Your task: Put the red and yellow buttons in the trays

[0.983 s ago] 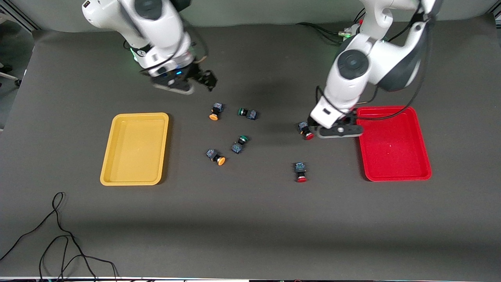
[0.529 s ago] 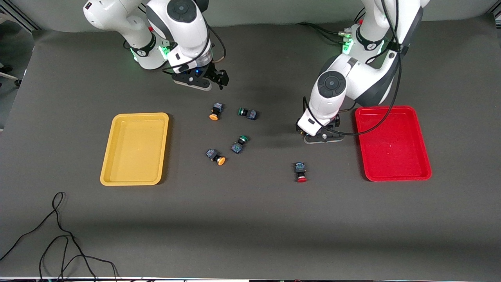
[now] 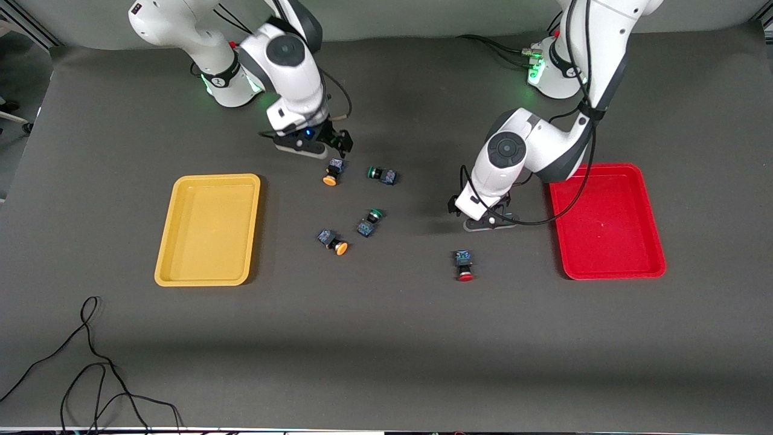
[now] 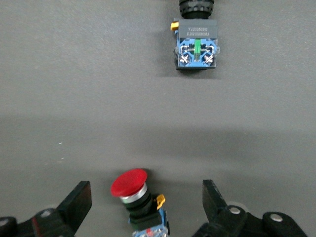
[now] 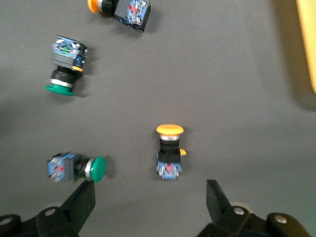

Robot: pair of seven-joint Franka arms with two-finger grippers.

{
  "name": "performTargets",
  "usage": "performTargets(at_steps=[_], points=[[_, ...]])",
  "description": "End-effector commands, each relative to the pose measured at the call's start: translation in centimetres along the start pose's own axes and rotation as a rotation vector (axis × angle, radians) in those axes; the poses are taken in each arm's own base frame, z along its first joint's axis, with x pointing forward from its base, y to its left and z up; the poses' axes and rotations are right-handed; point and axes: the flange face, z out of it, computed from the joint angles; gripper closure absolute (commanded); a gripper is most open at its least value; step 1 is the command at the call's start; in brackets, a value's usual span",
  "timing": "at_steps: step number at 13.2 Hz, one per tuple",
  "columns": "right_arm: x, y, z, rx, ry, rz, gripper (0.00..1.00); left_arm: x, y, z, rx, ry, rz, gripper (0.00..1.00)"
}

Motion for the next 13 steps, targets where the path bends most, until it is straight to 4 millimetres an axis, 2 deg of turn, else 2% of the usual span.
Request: performTargets(at_steps=[1, 3, 4, 6, 7, 8, 9, 10, 11, 12, 13], points=[[0.6, -0.7, 5.0, -0.009, 0.017, -0.003, 0.00, -0.2, 0.1, 1.3, -0.010, 0.013, -0.015, 0.04], [0.6, -0.6, 7.6, -0.018, 0.014, -0.003, 0.00, -0.6, -0.2, 2.2, -0.019, 0.018, -0.011, 0.14], [0.6, -0.4, 9.2, -0.022, 0.013, -0.003, 0.00, -1.0, -0.6, 2.6, -0.008, 0.019, 0.003, 0.28], [0.5, -0.4, 10.6, -0.029, 0.010, -0.006, 0.00, -1.4, -0.8, 3.0, -0.004, 0.027, 0.022, 0.71], [0.4, -0.4, 10.8, -0.032, 0.010, -0.009, 0.00, -1.3, -0.9, 2.9, -0.002, 0.030, 0.022, 0.90], [0.3, -0.3, 11.2, -0.038, 0.007, -0.008, 0.00, -1.4, -0.9, 2.7, -0.002, 0.032, 0.021, 1.00], [0.4, -0.3, 11.5, -0.041, 0.006, -0.008, 0.00, -1.3, -0.9, 2.4, -0.002, 0.034, 0.022, 1.00], [0.3, -0.2, 12.2, -0.041, 0.006, -0.009, 0.06, -1.2, -0.8, 1.7, -0.002, 0.041, 0.022, 1.00], [0.3, -0.2, 12.4, -0.038, 0.007, -0.009, 0.19, -0.9, -0.7, 0.5, 0.004, 0.050, 0.023, 1.00], [0.3, -0.1, 12.5, -0.041, 0.006, -0.009, 0.38, -0.7, -0.8, -1.1, 0.024, 0.050, 0.022, 1.00], [0.4, -0.1, 12.5, -0.041, 0.006, -0.008, 0.52, -0.1, -0.7, -3.4, 0.050, 0.050, 0.020, 1.00]])
